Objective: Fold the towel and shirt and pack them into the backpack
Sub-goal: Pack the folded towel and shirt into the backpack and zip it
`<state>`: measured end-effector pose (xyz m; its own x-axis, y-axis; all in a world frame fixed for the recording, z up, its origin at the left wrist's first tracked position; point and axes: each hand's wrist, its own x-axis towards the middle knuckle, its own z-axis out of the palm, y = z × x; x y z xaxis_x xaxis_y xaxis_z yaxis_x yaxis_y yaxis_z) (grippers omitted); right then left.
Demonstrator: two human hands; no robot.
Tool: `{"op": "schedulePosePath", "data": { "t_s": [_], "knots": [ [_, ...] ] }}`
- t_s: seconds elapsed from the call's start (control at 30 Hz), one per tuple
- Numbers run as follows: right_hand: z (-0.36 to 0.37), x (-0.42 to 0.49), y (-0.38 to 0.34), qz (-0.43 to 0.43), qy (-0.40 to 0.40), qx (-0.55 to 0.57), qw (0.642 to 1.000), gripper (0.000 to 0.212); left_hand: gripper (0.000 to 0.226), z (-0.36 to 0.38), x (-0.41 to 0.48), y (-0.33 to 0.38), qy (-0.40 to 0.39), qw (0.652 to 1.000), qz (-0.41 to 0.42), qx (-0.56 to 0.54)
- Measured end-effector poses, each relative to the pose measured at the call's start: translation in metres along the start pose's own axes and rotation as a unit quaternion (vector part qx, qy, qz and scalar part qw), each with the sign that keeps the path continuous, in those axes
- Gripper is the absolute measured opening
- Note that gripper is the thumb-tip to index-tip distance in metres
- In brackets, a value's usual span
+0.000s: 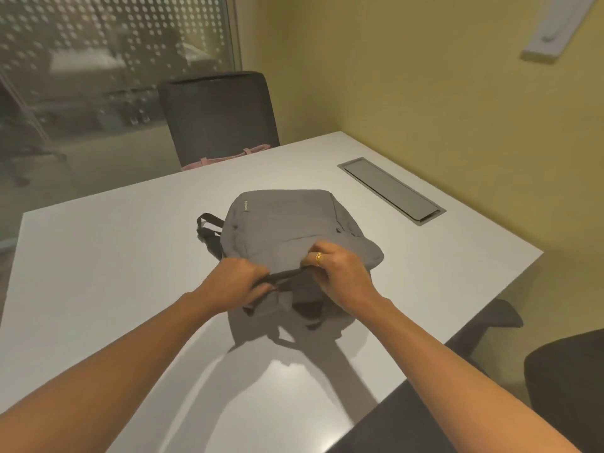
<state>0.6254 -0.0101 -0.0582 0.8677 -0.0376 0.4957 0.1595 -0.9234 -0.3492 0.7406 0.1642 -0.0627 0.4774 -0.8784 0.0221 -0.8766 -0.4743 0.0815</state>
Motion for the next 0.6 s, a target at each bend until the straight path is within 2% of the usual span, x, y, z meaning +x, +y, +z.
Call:
{"op": "schedulePosePath", "data": {
  "t_s": [0.07, 0.13, 0.23, 0.27, 0.33, 0.4, 0.5, 0.53, 0.6],
  "knots": [
    [-0.013, 0.000, 0.002, 0.123, 0.080, 0.052, 0.988, 0.019, 0.040, -0.016, 0.014, 0.020, 0.030, 0.998, -0.029, -0.043],
    [-0.025, -0.003, 0.000, 0.230, 0.168, 0.099, 0.954, 0.014, 0.033, -0.034, 0.031, 0.041, 0.045, 0.993, -0.055, -0.096],
    [-0.033, -0.016, -0.014, 0.288, 0.280, 0.152, 0.903, 0.014, 0.027, -0.056, 0.059, 0.074, 0.086, 0.976, -0.098, -0.173],
    [-0.032, -0.022, -0.019, 0.306, 0.281, 0.172, 0.893, 0.017, 0.028, -0.063, 0.069, 0.084, 0.099, 0.969, -0.110, -0.197],
    [-0.024, -0.032, -0.029, 0.352, 0.234, 0.182, 0.888, 0.018, 0.029, -0.075, 0.090, 0.103, 0.117, 0.954, -0.131, -0.241],
    [-0.021, -0.031, -0.034, 0.401, 0.176, 0.152, 0.886, 0.051, 0.031, -0.089, 0.110, 0.118, 0.136, 0.931, -0.159, -0.299],
    [-0.031, -0.005, -0.027, 0.449, 0.167, 0.124, 0.869, 0.100, 0.030, -0.109, 0.135, 0.135, 0.170, 0.888, -0.196, -0.380],
    [-0.036, 0.005, -0.022, 0.461, 0.168, 0.123, 0.862, 0.108, 0.030, -0.117, 0.141, 0.140, 0.179, 0.875, -0.202, -0.402],
    [-0.046, 0.023, -0.010, 0.463, 0.196, 0.113, 0.857, 0.111, 0.028, -0.133, 0.151, 0.148, 0.203, 0.851, -0.200, -0.441]
  ]
}}
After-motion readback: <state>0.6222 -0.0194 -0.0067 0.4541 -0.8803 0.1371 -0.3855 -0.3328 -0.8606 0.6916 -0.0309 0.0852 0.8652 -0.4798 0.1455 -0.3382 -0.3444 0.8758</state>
